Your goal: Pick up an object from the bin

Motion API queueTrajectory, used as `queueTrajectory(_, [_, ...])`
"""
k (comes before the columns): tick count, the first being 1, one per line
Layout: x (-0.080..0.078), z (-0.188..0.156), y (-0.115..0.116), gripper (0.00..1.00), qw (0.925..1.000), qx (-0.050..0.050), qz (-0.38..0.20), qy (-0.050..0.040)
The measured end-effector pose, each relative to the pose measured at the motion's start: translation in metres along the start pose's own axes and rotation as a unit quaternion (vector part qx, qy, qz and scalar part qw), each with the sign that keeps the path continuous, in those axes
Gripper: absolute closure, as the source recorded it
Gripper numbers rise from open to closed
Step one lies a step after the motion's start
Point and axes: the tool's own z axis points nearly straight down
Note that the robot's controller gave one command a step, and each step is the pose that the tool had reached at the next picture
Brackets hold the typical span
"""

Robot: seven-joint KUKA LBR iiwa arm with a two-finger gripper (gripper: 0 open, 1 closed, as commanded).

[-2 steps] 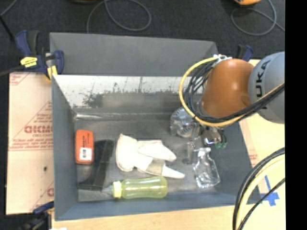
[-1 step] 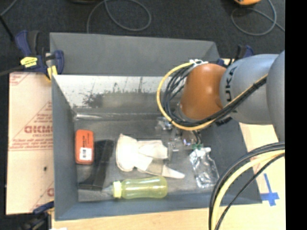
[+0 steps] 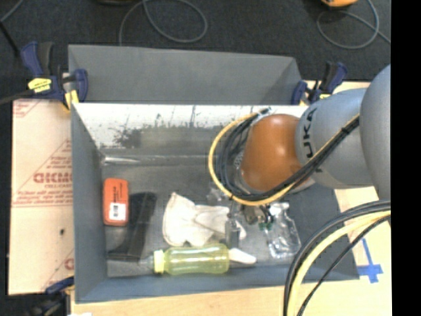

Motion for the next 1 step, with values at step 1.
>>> queueTrajectory(1, [0.0161,0.0084,0.0405,1.00,0.9988,0.003,-0.048,-0.0017])
